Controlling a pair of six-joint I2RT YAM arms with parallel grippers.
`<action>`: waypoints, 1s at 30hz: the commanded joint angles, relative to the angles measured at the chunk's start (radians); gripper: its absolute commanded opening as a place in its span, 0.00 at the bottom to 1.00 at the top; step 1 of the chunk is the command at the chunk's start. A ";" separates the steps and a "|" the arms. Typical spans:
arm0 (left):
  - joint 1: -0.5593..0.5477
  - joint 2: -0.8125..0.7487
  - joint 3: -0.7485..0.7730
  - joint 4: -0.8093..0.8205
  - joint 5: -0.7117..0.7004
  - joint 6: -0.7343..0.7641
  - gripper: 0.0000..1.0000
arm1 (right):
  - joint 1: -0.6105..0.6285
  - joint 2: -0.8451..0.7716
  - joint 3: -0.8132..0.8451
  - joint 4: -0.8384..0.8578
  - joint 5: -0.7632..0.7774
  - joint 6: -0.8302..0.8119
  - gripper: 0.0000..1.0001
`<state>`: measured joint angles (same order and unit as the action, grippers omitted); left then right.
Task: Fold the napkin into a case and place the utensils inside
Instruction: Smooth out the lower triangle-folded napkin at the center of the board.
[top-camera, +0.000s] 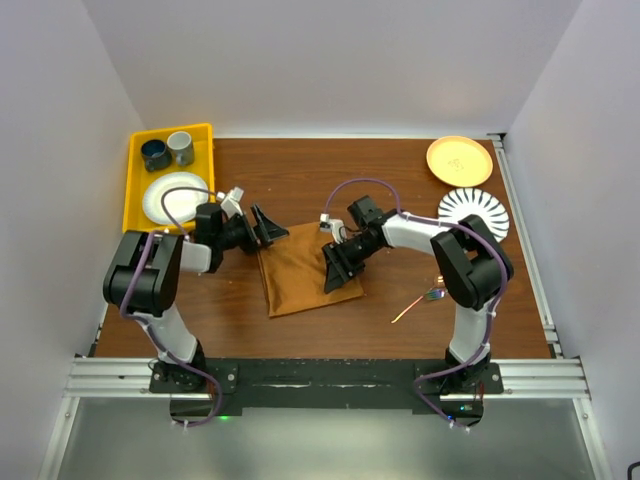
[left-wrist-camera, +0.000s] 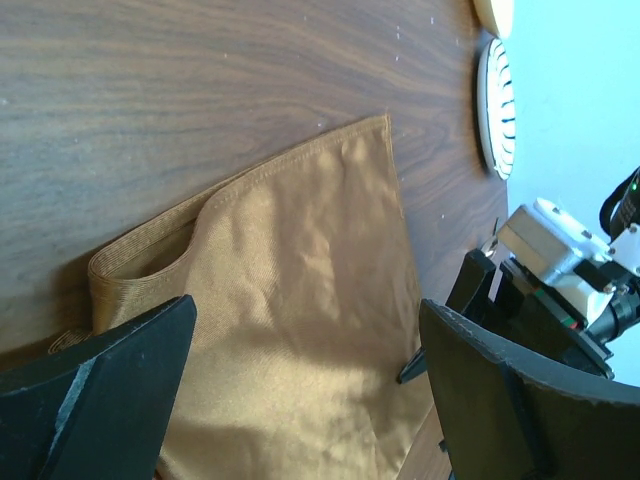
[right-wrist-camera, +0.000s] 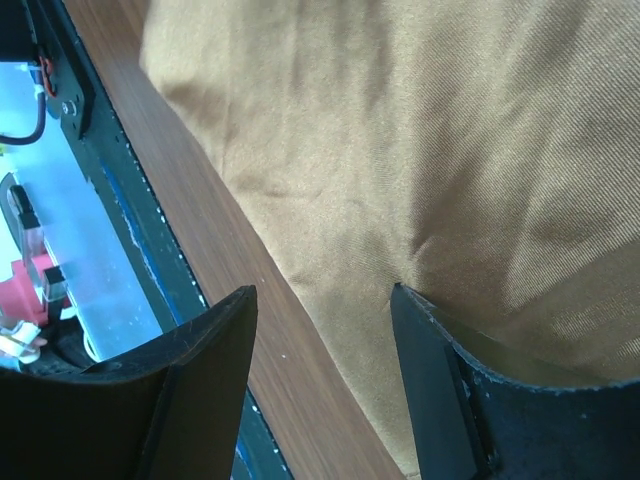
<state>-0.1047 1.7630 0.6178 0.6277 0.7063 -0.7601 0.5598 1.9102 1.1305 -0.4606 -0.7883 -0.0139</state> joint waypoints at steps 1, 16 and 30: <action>0.014 -0.042 -0.009 -0.104 0.025 0.109 1.00 | -0.014 0.030 0.037 -0.065 0.097 -0.084 0.62; -0.038 -0.226 0.327 -0.810 -0.019 0.754 1.00 | -0.015 -0.014 0.227 -0.128 0.319 -0.170 0.55; -0.038 -0.223 0.290 -0.862 -0.113 0.858 0.60 | 0.015 0.036 0.160 -0.112 0.347 -0.137 0.43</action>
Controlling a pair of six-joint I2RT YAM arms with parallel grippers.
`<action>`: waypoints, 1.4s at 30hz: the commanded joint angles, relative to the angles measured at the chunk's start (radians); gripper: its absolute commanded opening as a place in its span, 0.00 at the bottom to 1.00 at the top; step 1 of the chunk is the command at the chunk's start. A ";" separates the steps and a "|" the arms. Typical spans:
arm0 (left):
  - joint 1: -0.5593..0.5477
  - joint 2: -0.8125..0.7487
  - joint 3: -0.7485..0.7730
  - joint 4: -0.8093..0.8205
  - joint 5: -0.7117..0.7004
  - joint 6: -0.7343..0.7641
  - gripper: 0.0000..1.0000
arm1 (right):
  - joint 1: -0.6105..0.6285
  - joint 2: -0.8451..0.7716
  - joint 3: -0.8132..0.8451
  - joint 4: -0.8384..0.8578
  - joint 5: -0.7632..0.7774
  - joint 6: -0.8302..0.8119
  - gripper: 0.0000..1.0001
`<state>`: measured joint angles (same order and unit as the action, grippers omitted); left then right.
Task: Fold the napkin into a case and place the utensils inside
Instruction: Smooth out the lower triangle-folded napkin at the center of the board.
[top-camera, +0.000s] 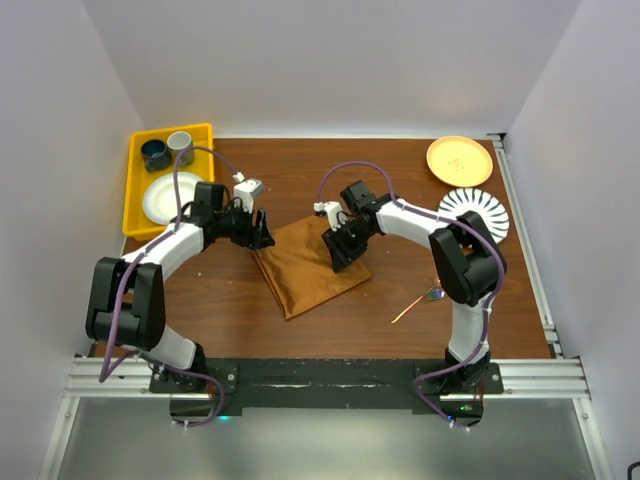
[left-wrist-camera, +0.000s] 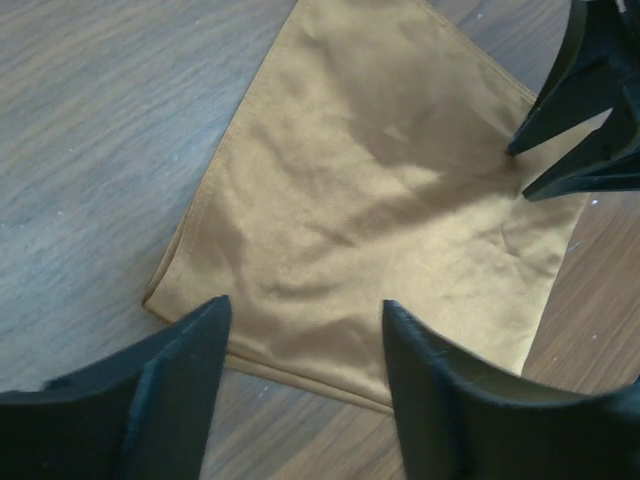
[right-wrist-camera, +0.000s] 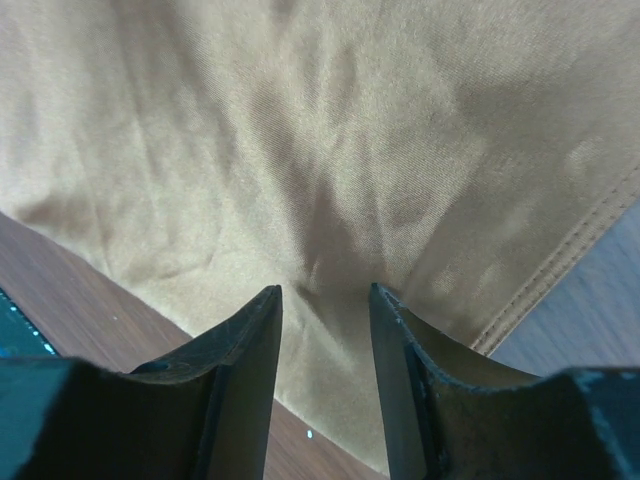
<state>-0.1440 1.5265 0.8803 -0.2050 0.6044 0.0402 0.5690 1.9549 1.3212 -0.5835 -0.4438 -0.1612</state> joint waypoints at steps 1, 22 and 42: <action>0.001 0.026 0.032 -0.034 -0.009 0.056 0.58 | 0.011 -0.011 -0.042 0.016 -0.002 0.014 0.43; -0.028 0.077 0.134 -0.298 0.106 0.475 0.38 | 0.002 -0.180 0.004 -0.101 -0.113 -0.043 0.47; -0.118 0.188 0.106 -0.323 -0.040 0.573 0.23 | 0.017 -0.122 -0.209 -0.012 -0.173 -0.006 0.43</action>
<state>-0.2512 1.6989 0.9730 -0.5243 0.5724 0.5705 0.5728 1.8450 1.1343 -0.6228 -0.5781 -0.1726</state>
